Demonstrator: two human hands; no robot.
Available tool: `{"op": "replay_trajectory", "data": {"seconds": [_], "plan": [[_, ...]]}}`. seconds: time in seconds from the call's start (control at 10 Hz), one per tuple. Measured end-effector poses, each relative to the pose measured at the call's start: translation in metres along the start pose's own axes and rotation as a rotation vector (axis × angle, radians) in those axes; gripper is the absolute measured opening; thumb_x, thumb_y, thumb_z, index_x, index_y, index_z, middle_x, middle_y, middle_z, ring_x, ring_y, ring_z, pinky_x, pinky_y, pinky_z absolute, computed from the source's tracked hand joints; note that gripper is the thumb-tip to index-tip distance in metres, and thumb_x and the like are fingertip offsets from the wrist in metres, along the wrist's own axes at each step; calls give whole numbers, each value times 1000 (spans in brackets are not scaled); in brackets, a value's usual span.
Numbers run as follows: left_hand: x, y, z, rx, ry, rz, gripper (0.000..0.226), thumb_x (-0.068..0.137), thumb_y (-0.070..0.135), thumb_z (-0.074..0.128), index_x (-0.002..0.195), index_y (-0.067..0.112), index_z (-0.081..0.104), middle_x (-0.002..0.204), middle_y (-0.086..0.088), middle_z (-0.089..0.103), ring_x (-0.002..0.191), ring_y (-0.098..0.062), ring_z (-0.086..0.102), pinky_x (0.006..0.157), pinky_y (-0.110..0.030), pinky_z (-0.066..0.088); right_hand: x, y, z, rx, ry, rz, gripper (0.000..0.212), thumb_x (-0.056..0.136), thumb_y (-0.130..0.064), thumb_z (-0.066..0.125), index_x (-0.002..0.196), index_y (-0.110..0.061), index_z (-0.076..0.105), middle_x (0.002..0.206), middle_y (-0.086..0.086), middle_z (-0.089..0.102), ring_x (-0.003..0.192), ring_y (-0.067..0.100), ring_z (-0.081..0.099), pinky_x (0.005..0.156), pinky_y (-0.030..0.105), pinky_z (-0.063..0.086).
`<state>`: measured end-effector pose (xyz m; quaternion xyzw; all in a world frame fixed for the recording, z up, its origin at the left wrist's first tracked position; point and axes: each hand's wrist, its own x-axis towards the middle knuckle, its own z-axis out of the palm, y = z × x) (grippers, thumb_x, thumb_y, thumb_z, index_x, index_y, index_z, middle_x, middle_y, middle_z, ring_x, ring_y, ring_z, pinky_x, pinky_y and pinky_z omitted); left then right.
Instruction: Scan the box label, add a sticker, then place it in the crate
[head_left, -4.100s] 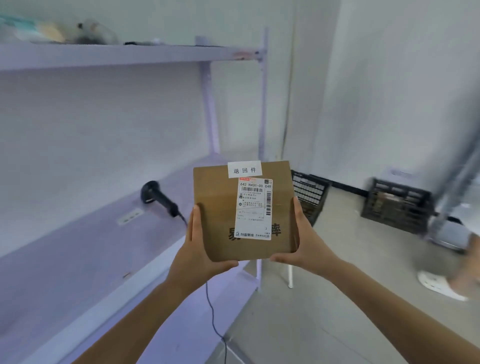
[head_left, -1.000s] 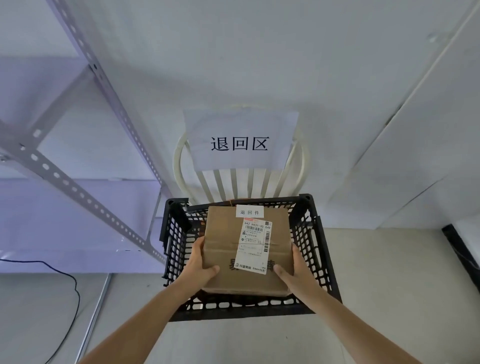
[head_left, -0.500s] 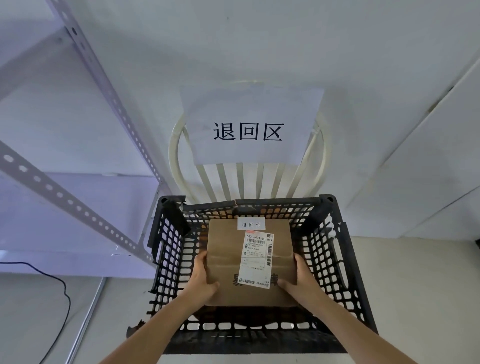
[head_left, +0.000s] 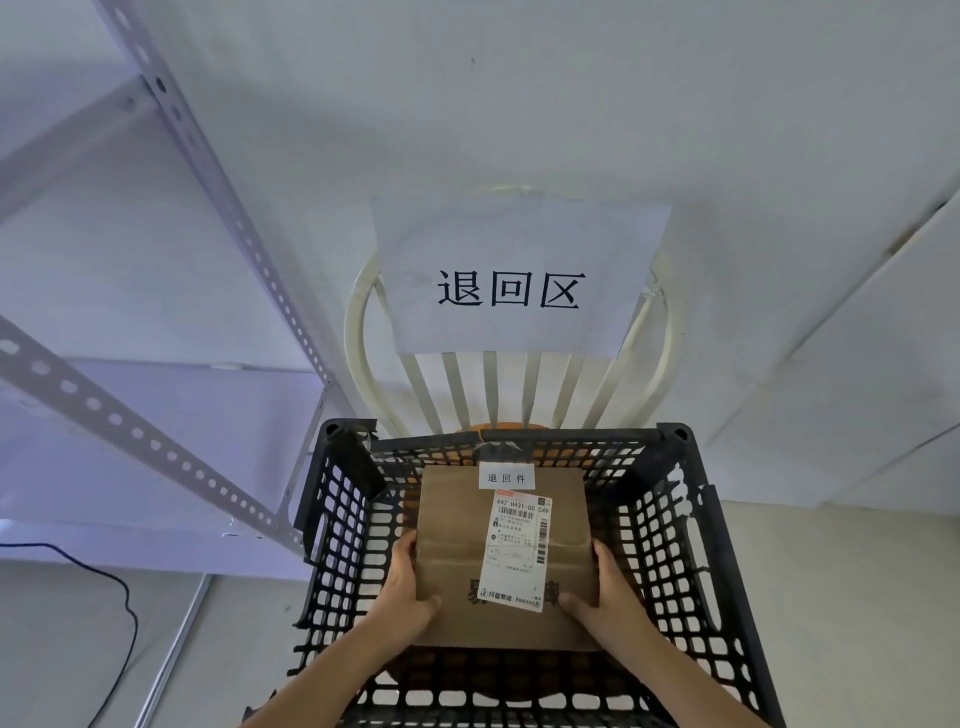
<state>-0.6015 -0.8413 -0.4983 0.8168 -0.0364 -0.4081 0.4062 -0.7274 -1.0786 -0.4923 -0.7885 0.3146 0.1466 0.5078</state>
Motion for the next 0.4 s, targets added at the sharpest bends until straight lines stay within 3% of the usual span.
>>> {"op": "replay_trajectory", "data": {"seconds": [0.1, 0.2, 0.3, 0.4], "plan": [[0, 0, 2, 39, 12, -13, 87, 87, -2, 55, 148, 23, -2, 137, -1, 36, 113, -13, 45, 94, -23, 39, 1, 0, 2, 0, 4, 5, 84, 89, -14, 69, 154, -13, 16, 152, 6, 40, 136, 17, 40, 113, 34, 34], [-3, 4, 4, 85, 14, -40, 89, 90, 4, 52, 150, 24, -10, 147, -5, 33, 107, -15, 51, 81, -19, 46, 0, -5, 5, -32, 30, 28, 87, 88, -13, 70, 155, -13, 14, 154, 7, 37, 139, 20, 38, 116, 37, 33], [-10, 12, 3, 183, 36, -53, 91, 89, 9, 50, 152, 20, -14, 156, -6, 24, 92, -11, 58, 61, -14, 46, -6, -11, 1, -138, 73, 23, 98, 88, -25, 70, 157, -10, 2, 163, 8, 18, 150, 23, 22, 122, 39, 24], [-32, 32, 3, 292, 101, -32, 88, 89, 9, 49, 154, 16, -9, 160, -6, 17, 116, -19, 55, 74, -18, 48, -21, -25, -7, -413, 111, -12, 95, 93, -46, 55, 157, -11, -6, 167, 5, -5, 154, 22, 1, 125, 41, 11]]}}
